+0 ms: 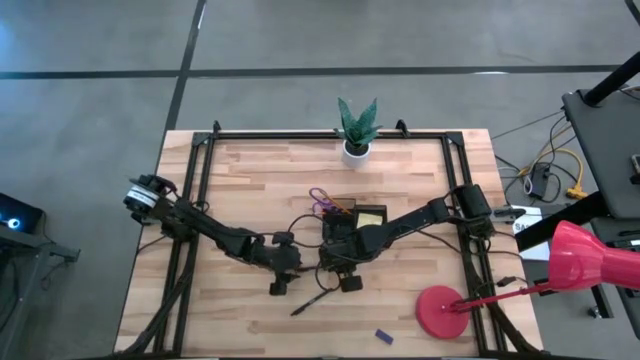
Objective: Pick and place office supplies into organizer
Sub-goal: Put the top black pen into the black organizer
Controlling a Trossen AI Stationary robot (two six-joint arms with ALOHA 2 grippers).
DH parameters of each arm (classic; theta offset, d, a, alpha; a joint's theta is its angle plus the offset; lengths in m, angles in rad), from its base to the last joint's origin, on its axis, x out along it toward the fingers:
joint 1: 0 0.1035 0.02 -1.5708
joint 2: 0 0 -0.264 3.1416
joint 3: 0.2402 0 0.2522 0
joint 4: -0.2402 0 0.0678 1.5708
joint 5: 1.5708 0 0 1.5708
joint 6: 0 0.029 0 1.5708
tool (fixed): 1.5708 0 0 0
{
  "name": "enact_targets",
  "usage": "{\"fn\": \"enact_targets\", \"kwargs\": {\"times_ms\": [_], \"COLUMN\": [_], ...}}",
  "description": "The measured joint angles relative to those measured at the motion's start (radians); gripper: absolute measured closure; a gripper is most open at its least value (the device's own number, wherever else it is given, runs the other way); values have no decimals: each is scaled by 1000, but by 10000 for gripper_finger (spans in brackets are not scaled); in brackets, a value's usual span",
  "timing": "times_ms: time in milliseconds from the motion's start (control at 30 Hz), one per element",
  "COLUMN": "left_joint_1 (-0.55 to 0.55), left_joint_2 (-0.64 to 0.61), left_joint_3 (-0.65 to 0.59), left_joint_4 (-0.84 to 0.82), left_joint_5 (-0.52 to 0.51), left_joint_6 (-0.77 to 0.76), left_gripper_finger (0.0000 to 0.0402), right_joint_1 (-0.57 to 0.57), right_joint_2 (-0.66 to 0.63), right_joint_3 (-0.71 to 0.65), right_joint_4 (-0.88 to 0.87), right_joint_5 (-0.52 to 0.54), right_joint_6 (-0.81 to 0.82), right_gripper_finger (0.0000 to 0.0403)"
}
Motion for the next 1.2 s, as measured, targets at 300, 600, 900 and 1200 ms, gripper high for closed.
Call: {"fn": "enact_targets", "kwargs": {"times_ms": [300, 600, 900, 1200], "left_joint_1": [1, 2, 2, 2], "left_joint_2": [36, 41, 36, -60], "left_joint_3": [6, 5, 5, 84], "left_joint_4": [15, 24, 15, -242], "left_joint_5": [-16, -17, -20, -112], "left_joint_6": [3, 11, 5, 125], "left_gripper_finger": [246, 328, 364, 364], "right_joint_1": [0, 0, 0, 14], "right_joint_2": [0, 0, -6, -66], "right_joint_3": [0, 0, -1, 18], "right_joint_4": [3, 7, 15, 2], "right_joint_5": [1, 2, -4, 141], "right_joint_6": [5, 8, 87, 304], "right_gripper_finger": [374, 374, 374, 374]}}
